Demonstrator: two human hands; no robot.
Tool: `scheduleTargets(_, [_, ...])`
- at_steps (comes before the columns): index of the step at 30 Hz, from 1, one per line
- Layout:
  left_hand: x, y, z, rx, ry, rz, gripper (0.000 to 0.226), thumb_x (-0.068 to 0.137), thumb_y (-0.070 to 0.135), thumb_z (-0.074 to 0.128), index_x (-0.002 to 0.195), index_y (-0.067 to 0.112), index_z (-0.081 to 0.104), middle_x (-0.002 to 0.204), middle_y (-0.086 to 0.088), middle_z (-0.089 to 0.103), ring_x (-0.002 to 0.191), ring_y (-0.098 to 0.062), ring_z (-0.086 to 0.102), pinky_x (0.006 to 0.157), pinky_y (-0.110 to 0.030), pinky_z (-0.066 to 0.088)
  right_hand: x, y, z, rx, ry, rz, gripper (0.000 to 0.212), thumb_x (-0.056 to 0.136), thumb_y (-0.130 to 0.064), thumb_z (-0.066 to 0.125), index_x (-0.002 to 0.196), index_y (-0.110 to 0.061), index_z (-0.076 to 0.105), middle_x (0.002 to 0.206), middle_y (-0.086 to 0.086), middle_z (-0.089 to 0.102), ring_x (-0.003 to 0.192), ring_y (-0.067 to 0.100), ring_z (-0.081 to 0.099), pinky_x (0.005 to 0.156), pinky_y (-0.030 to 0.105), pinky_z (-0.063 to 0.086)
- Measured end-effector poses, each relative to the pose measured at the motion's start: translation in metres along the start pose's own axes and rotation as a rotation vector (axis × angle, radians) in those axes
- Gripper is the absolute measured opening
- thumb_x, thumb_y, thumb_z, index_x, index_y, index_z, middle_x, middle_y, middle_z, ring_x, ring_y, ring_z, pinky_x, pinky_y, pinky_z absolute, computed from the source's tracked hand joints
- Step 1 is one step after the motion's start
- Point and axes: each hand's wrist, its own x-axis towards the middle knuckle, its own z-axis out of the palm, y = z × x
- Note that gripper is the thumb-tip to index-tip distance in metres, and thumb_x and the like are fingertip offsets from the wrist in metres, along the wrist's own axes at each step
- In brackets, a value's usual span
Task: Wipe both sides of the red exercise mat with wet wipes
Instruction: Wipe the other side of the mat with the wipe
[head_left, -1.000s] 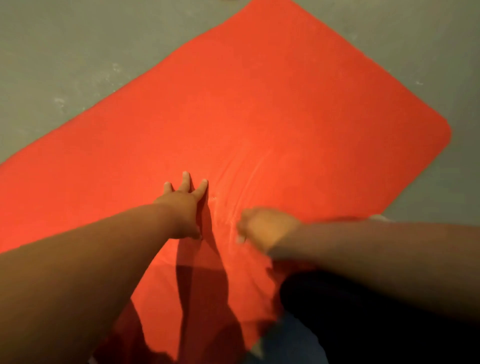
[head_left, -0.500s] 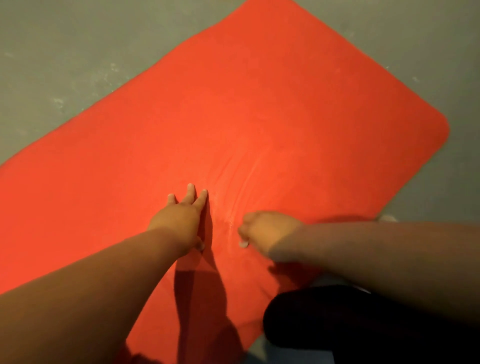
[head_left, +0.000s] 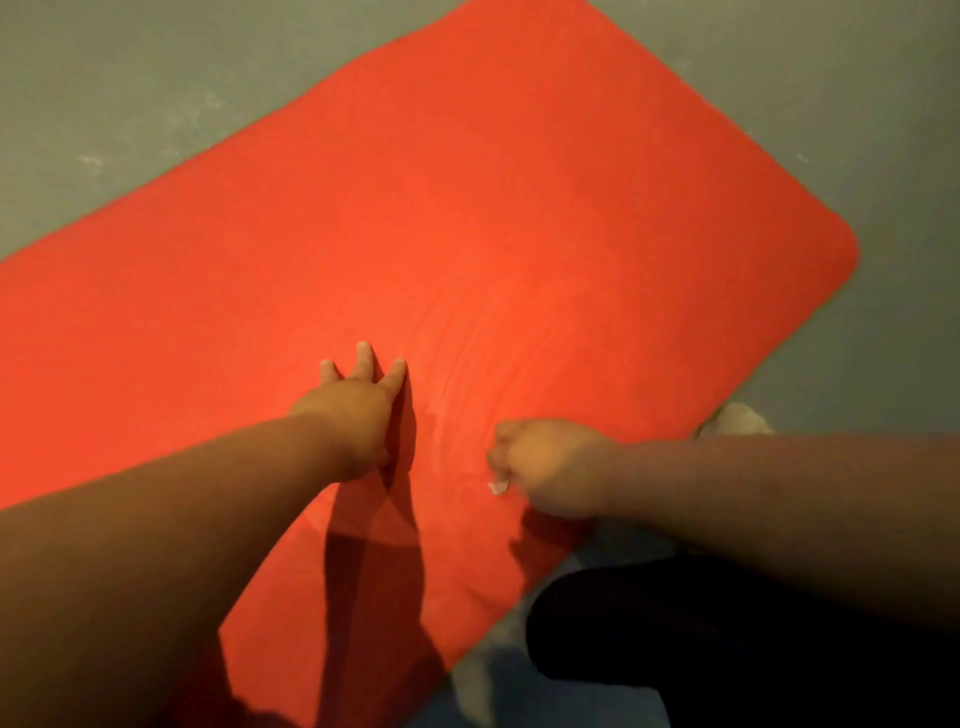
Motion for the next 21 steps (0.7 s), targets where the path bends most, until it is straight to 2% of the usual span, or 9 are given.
scheduleTargets(4, [-0.006, 0.009, 0.008, 0.019, -0.013, 0.015, 0.114, 0.081, 0.043, 0.071, 0.151, 0.023, -0.017, 0.155, -0.02, -0.022, 0.141, -0.052, -0.001, 0.108, -0.049, 0.031, -0.007, 0.075, -0.029, -0.021, 0.389, 0.398, 0.019, 0.093, -0.023, 0.053, 0.099, -0.01, 0.065, 0.108, 0.016, 0.061, 0.102, 0.032, 0.058, 0.083, 0.032, 0.041])
scheduleTargets(7, [-0.013, 0.019, 0.015, 0.012, 0.014, 0.025, 0.112, 0.081, 0.044, 0.07, 0.151, 0.022, -0.015, 0.155, -0.02, -0.021, 0.143, -0.049, -0.002, 0.109, -0.049, 0.029, -0.019, 0.095, -0.035, -0.062, 0.477, 0.644, 0.02, 0.091, -0.015, 0.054, 0.097, -0.003, 0.068, 0.106, 0.021, 0.065, 0.1, 0.035, 0.059, 0.082, 0.036, 0.044])
scheduleTargets(9, [-0.021, 0.032, 0.023, -0.007, -0.002, 0.023, 0.114, 0.08, 0.045, 0.07, 0.151, 0.019, -0.016, 0.154, -0.022, -0.022, 0.142, -0.049, -0.005, 0.111, -0.052, 0.027, -0.02, 0.061, -0.011, -0.01, 0.424, 0.538, 0.019, 0.09, -0.011, 0.052, 0.101, -0.007, 0.068, 0.11, 0.017, 0.062, 0.104, 0.032, 0.058, 0.086, 0.033, 0.042])
scheduleTargets(12, [-0.026, 0.05, 0.034, -0.049, 0.004, 0.011, 0.116, 0.08, 0.046, 0.069, 0.15, 0.016, -0.019, 0.152, -0.024, -0.027, 0.142, -0.049, -0.011, 0.111, -0.058, 0.026, -0.027, -0.015, 0.031, 0.056, 0.111, 0.111, 0.02, 0.091, -0.012, 0.052, 0.107, -0.011, 0.065, 0.113, 0.011, 0.054, 0.106, 0.026, 0.056, 0.09, 0.031, 0.043])
scheduleTargets(13, [-0.028, 0.053, 0.035, -0.057, 0.007, 0.002, 0.116, 0.08, 0.046, 0.069, 0.149, 0.017, -0.02, 0.152, -0.023, -0.028, 0.142, -0.049, -0.012, 0.111, -0.059, 0.026, -0.03, -0.027, 0.034, 0.033, 0.038, 0.036, 0.019, 0.092, -0.013, 0.052, 0.106, -0.012, 0.064, 0.112, 0.009, 0.053, 0.105, 0.025, 0.055, 0.089, 0.031, 0.043])
scheduleTargets(14, [-0.029, 0.054, 0.036, -0.059, 0.008, -0.002, 0.116, 0.081, 0.046, 0.068, 0.149, 0.017, -0.02, 0.152, -0.023, -0.028, 0.142, -0.048, -0.012, 0.111, -0.059, 0.025, -0.03, -0.025, 0.031, 0.01, 0.062, 0.025, 0.016, 0.093, -0.016, 0.052, 0.104, -0.012, 0.063, 0.111, 0.009, 0.054, 0.104, 0.026, 0.055, 0.087, 0.031, 0.042])
scheduleTargets(16, [-0.031, 0.053, 0.037, -0.066, 0.006, 0.004, 0.116, 0.081, 0.047, 0.068, 0.149, 0.019, -0.022, 0.152, -0.021, -0.029, 0.142, -0.046, -0.013, 0.111, -0.058, 0.024, -0.026, 0.001, 0.018, -0.005, 0.194, 0.129, 0.016, 0.094, -0.022, 0.053, 0.099, -0.01, 0.063, 0.109, 0.01, 0.057, 0.102, 0.027, 0.056, 0.084, 0.029, 0.041])
scheduleTargets(19, [-0.033, 0.047, 0.041, -0.058, 0.019, 0.016, 0.114, 0.082, 0.049, 0.066, 0.149, 0.022, -0.023, 0.153, -0.018, -0.029, 0.143, -0.044, -0.013, 0.112, -0.056, 0.024, -0.031, 0.06, -0.009, -0.04, 0.369, 0.479, 0.018, 0.093, -0.02, 0.054, 0.098, -0.005, 0.064, 0.108, 0.017, 0.061, 0.102, 0.031, 0.057, 0.08, 0.03, 0.041])
scheduleTargets(21, [-0.035, 0.047, 0.042, -0.063, 0.013, 0.016, 0.112, 0.083, 0.047, 0.065, 0.149, 0.023, -0.021, 0.153, -0.018, -0.029, 0.144, -0.043, -0.012, 0.113, -0.055, 0.024, -0.044, 0.072, -0.014, -0.084, 0.37, 0.611, 0.02, 0.093, -0.018, 0.053, 0.102, -0.005, 0.065, 0.111, 0.02, 0.061, 0.104, 0.034, 0.056, 0.083, 0.033, 0.042])
